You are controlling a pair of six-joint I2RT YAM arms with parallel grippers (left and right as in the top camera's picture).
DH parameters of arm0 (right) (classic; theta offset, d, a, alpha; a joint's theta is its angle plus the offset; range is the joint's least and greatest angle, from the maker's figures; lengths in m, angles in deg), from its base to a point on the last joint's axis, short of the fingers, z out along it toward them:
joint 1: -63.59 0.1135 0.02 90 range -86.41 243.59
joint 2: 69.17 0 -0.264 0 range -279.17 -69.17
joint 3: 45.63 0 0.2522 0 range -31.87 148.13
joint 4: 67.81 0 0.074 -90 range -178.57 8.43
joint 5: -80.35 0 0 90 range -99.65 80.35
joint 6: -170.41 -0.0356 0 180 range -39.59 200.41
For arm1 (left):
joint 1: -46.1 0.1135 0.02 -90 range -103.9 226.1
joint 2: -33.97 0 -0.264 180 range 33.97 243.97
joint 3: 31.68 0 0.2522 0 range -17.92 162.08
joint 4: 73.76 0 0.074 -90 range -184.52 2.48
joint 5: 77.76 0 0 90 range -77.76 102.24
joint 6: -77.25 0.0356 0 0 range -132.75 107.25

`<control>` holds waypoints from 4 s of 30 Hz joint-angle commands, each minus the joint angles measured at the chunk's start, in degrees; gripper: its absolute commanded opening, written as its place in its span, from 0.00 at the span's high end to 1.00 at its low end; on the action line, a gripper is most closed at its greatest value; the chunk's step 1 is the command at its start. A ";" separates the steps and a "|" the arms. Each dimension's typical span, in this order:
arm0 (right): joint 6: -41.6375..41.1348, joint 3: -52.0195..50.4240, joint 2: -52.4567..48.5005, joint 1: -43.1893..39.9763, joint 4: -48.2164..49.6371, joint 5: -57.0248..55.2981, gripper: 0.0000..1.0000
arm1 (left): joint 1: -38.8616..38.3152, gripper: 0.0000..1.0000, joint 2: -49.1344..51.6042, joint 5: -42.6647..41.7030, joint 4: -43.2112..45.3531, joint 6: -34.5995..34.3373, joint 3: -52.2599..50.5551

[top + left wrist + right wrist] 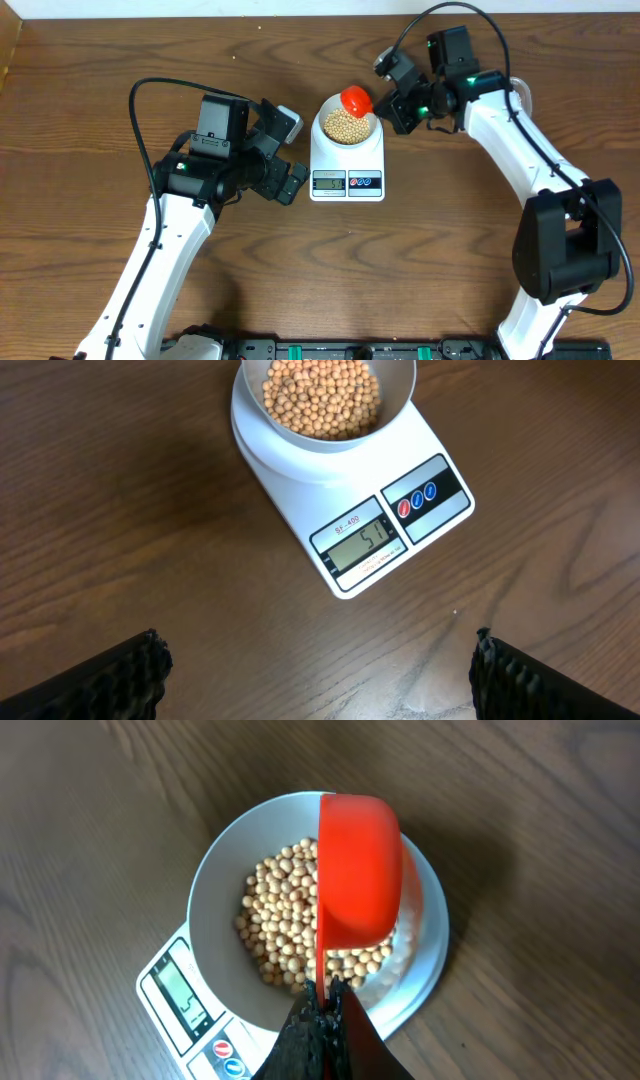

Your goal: Scoop item into bowl and weigh 50g on scale

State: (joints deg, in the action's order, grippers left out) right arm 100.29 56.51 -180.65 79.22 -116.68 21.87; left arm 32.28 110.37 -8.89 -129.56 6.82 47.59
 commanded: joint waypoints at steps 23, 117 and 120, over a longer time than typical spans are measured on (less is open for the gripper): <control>-0.55 0.74 1.97 4.11 -1.51 -8.07 0.99 | 0.15 0.02 0.42 -0.72 -0.20 0.94 0.72; -4.68 0.74 14.80 -22.18 -13.05 -29.97 0.98 | 0.15 0.02 0.42 -0.72 -0.20 0.94 0.72; -4.68 0.74 14.80 -19.69 -13.84 -36.74 0.98 | 0.15 0.02 0.42 -0.72 -0.20 0.94 0.72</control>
State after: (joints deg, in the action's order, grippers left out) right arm 96.01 56.58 -166.37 57.00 -130.13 -5.75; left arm 32.28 110.37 -8.91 -129.58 6.82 47.59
